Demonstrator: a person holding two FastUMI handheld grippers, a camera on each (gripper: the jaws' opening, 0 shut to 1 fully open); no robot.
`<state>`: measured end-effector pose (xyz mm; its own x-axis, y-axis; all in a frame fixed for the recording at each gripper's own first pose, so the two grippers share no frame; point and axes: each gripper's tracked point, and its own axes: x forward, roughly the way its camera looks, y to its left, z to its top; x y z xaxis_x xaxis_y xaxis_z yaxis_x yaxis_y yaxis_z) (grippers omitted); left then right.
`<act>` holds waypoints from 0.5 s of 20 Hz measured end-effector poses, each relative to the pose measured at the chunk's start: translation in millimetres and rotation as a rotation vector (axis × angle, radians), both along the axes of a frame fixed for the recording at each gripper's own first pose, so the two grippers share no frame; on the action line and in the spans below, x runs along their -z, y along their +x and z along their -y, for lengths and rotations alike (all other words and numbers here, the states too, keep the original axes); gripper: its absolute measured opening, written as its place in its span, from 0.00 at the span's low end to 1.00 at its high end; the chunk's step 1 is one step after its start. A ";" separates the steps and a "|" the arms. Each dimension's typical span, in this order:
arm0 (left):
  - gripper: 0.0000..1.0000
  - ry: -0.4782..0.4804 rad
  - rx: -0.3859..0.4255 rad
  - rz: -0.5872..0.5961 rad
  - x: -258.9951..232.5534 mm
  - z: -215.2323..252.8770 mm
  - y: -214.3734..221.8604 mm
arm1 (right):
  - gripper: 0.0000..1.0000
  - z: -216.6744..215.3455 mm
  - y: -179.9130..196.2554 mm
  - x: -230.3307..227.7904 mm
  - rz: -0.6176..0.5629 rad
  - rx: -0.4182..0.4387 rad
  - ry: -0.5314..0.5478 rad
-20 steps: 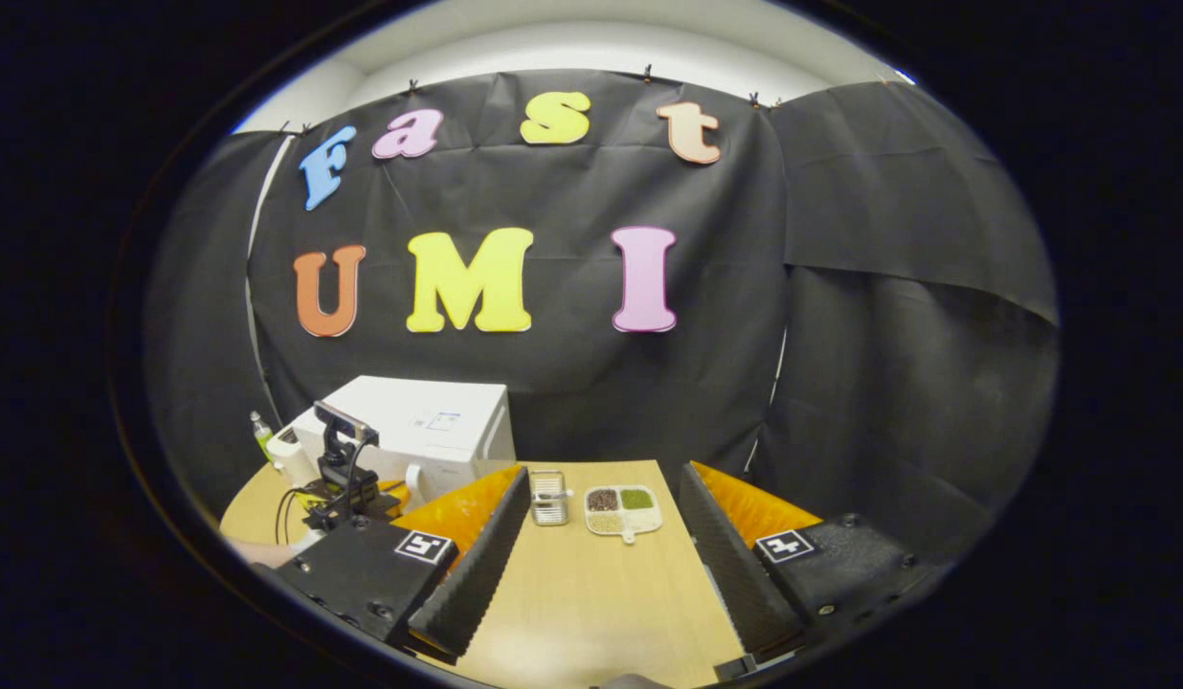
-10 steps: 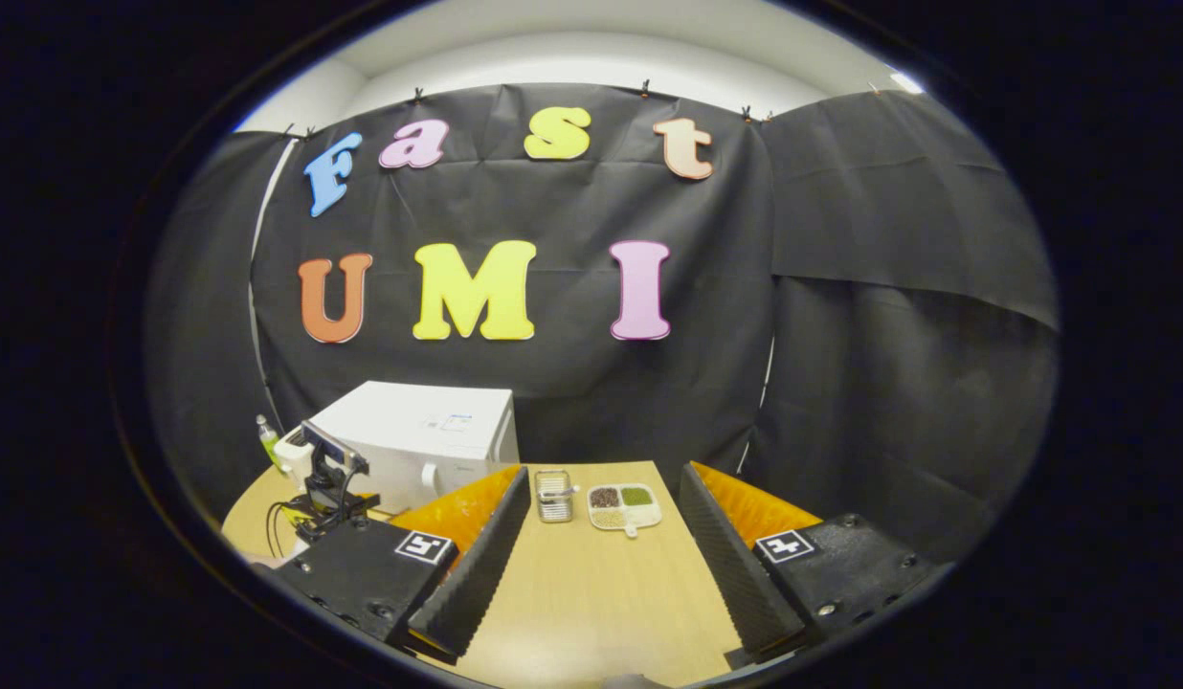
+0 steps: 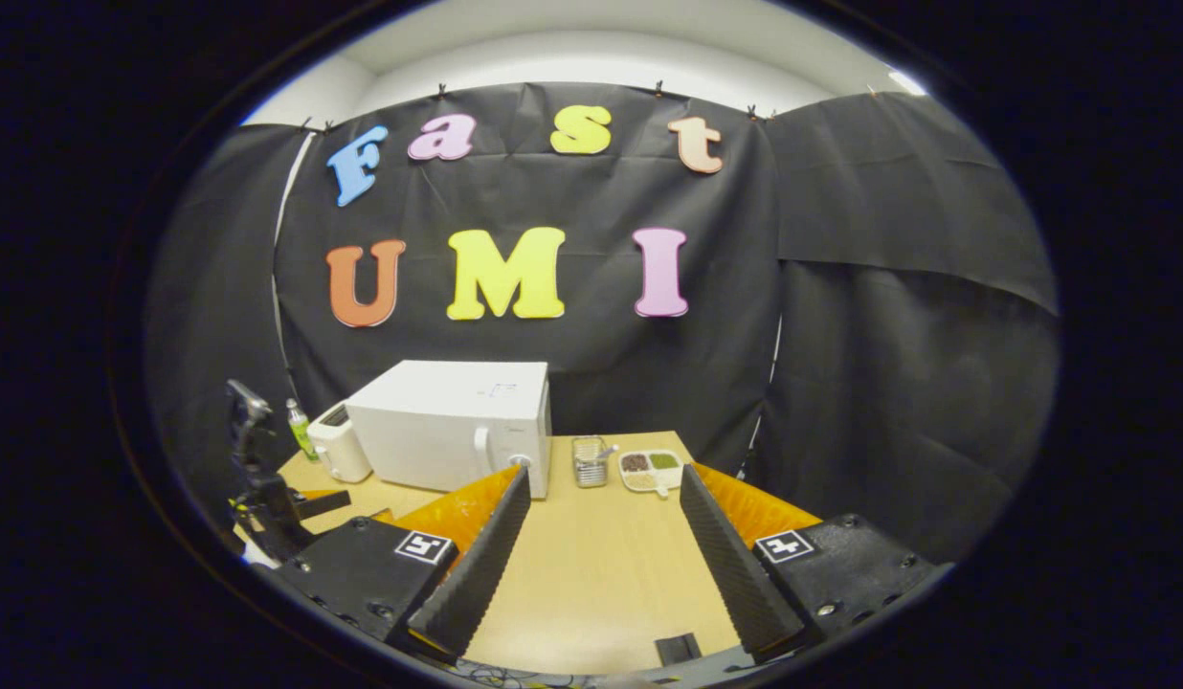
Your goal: Open the microwave oven with the left hand, put the food in, and close the microwave oven.
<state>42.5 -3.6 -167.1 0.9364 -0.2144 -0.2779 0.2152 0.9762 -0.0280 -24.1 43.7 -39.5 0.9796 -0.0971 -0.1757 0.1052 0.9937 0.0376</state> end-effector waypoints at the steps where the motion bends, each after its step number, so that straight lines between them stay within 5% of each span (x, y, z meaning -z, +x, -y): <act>1: 0.96 -0.007 -0.018 0.019 -16.6 -14.9 -15.3 | 0.92 -11.4 -1.6 1.5 0.004 -0.012 0.011; 2: 0.96 -0.012 -0.041 0.036 -32.8 -27.7 -27.8 | 1.00 -20.6 -4.2 1.6 0.011 -0.021 0.020; 10: 0.94 0.006 -0.178 0.271 -170.2 -98.4 -75.4 | 1.00 -68.1 -2.1 -36.2 0.117 -0.091 0.038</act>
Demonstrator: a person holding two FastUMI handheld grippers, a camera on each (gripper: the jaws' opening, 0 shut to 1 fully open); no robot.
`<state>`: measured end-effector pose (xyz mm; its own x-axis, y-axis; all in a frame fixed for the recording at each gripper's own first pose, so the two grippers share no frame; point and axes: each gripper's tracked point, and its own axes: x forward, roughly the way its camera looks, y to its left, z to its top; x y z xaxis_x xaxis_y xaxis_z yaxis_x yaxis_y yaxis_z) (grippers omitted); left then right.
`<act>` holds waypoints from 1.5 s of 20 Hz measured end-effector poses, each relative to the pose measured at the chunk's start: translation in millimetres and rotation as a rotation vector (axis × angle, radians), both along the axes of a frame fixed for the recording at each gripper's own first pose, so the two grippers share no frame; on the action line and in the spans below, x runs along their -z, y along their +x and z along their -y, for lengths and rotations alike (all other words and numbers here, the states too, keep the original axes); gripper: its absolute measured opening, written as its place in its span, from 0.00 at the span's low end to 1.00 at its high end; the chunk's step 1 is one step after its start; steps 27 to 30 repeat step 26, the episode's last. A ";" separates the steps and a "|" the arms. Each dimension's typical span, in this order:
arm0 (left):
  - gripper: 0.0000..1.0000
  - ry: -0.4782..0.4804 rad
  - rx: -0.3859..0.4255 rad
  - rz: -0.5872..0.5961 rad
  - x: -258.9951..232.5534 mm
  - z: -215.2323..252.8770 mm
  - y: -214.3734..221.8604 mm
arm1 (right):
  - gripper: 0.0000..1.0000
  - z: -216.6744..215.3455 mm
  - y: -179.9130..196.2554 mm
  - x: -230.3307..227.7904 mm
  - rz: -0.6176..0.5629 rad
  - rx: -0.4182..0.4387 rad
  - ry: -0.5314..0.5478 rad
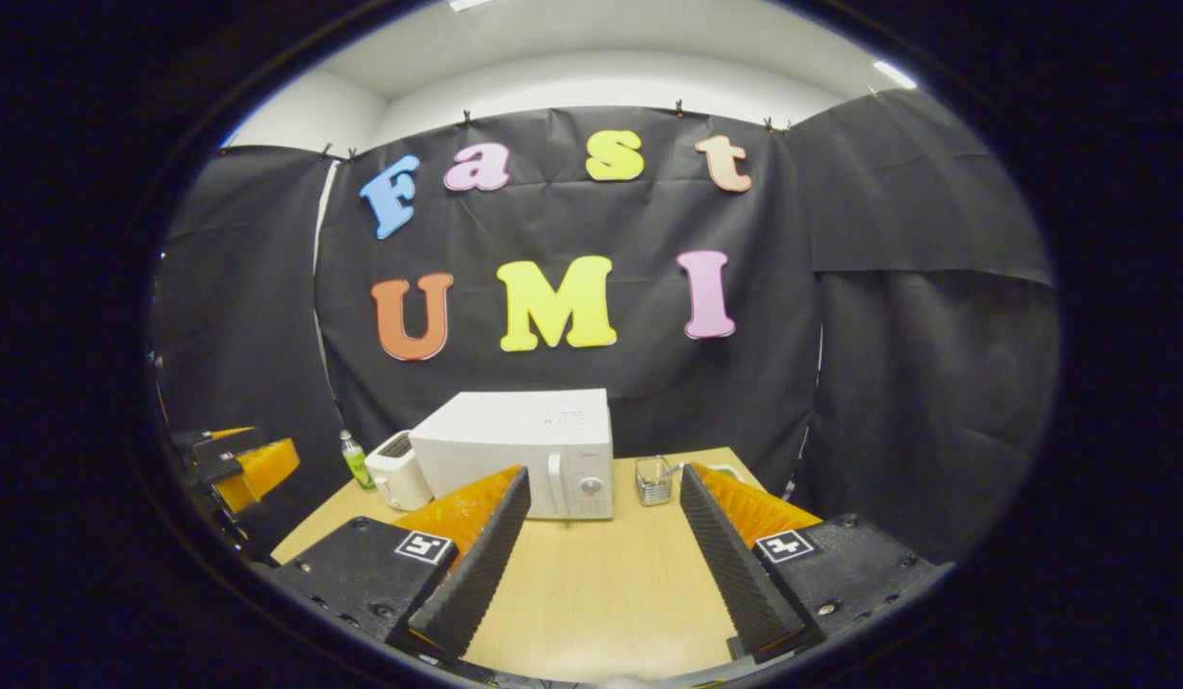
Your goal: Open the microwave oven with the left hand, put the food in, and close the microwave oven.
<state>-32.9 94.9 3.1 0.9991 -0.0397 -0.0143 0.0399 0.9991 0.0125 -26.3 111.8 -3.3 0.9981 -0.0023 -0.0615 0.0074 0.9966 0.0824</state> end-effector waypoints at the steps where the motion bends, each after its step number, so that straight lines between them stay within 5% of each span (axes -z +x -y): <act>1: 0.94 0.001 -0.010 0.028 -13.7 -2.6 -2.2 | 1.00 -2.0 1.1 -7.2 0.014 -0.006 -0.003; 3: 0.94 -0.009 -0.026 0.068 -30.5 -3.9 -3.8 | 1.00 -8.1 4.7 -21.7 0.044 -0.021 -0.008; 4: 0.94 -0.018 -0.026 0.078 -35.7 -3.1 -4.2 | 0.92 -10.2 5.7 -26.3 0.054 -0.027 -0.015; 6: 0.94 -0.019 -0.047 0.088 -40.9 -7.6 -3.3 | 1.00 -12.6 8.1 -34.7 0.073 -0.034 -0.023; 7: 0.94 -0.017 -0.055 0.094 -42.6 -9.2 -3.0 | 0.92 -13.4 9.2 -38.5 0.082 -0.038 -0.028; 9: 0.94 -0.010 -0.053 0.090 -43.8 -7.6 -3.0 | 1.00 -12.6 10.4 -43.4 0.090 -0.039 -0.040; 13: 0.94 -0.026 -0.048 0.086 -47.7 -6.3 -1.9 | 1.00 -12.2 14.0 -48.4 0.095 -0.043 -0.042; 14: 0.94 -0.037 -0.045 0.086 -48.6 -5.5 -0.9 | 0.92 -10.9 14.8 -49.4 0.096 -0.040 -0.042; 15: 0.95 -0.043 -0.045 0.088 -48.9 -5.0 -0.8 | 1.00 -9.4 15.1 -49.8 0.095 -0.035 -0.042; 16: 0.94 -0.042 -0.048 0.092 -50.8 -6.1 -0.3 | 0.92 -9.6 16.0 -49.7 0.094 -0.034 -0.041; 20: 0.94 -0.034 -0.047 0.101 -52.6 -2.7 1.1 | 1.00 -8.5 16.5 -53.1 0.093 -0.031 -0.040; 21: 0.85 -0.035 -0.041 0.101 -53.7 -1.1 0.8 | 1.00 -8.0 16.0 -54.1 0.095 -0.029 -0.041; 22: 0.94 -0.036 -0.035 0.099 -53.1 0.9 0.5 | 1.00 -8.9 15.6 -55.3 0.099 -0.029 -0.041; 30: 0.94 -0.029 -0.036 0.098 -51.6 -1.1 -0.5 | 1.00 -13.3 13.4 -52.4 0.100 -0.035 -0.046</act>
